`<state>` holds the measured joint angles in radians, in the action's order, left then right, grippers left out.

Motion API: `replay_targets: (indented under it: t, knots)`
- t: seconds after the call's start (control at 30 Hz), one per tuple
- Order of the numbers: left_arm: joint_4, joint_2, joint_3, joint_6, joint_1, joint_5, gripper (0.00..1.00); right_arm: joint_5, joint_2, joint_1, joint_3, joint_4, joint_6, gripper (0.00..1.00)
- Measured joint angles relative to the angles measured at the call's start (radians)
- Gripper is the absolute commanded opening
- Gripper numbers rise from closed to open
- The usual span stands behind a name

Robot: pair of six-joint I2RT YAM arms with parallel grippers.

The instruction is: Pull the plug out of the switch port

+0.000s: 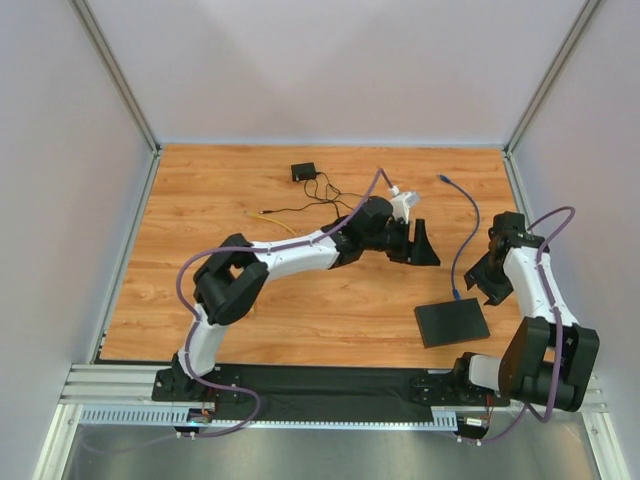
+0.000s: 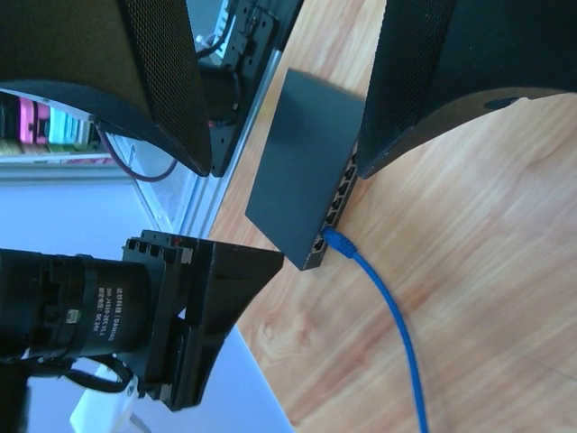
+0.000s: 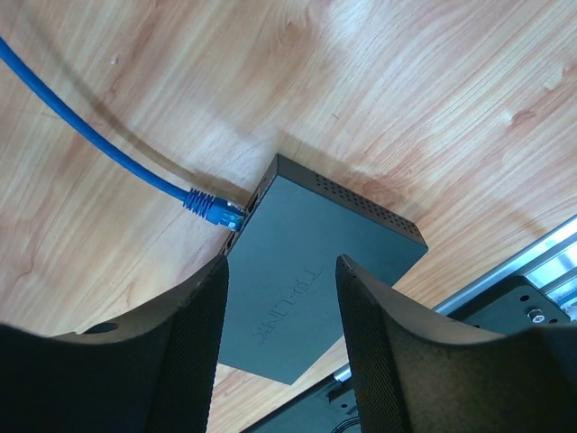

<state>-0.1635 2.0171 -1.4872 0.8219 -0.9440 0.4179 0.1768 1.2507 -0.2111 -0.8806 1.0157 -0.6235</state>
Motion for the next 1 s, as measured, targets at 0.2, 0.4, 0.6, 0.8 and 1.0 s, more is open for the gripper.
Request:
replay_targets:
  t: [0.2,0.4,0.6,0.8,1.0]
  knots:
    - [0.025,0.183,-0.135,0.008,-0.047,0.027,0.72,0.012,0.079,-0.001,0.000,-0.021,-0.001,0.53]
    - [0.077,0.272,-0.211,0.025,-0.062,0.029,0.70,0.034,0.132,-0.001,0.004,-0.043,-0.004,0.53]
    - [0.090,0.317,-0.265,0.055,-0.064,0.038,0.67,0.049,0.161,-0.001,0.038,-0.064,-0.003,0.52]
    - [0.098,0.341,-0.278,0.073,-0.068,0.040,0.67,0.054,0.163,-0.001,0.038,-0.069,-0.003,0.52]
    - [0.111,0.354,-0.279,0.086,-0.083,0.041,0.68,0.055,0.163,-0.001,0.037,-0.071,-0.003,0.53]
